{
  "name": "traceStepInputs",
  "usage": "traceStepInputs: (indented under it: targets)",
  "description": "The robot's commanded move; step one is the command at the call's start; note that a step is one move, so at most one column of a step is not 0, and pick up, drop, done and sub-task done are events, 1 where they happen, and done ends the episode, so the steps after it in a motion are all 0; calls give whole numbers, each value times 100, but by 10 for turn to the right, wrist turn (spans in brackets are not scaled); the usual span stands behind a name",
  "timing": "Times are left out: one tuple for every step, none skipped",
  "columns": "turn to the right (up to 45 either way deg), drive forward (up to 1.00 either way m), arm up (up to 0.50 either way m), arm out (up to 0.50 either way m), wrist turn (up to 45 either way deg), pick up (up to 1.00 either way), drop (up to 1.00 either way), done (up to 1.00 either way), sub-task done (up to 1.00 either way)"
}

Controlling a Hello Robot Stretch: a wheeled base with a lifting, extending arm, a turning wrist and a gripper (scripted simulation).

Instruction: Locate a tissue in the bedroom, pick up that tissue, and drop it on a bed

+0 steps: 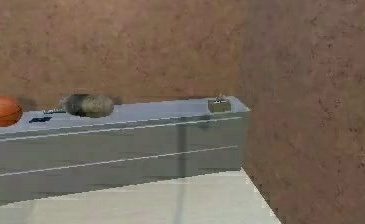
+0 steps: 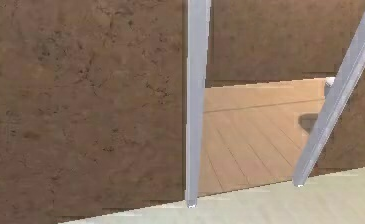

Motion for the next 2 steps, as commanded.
traceStepInputs:
  targets:
    - [0,75,0,0,0,0,0,0,0]
    - [-450,0,0,0,0,0,0,0,0]
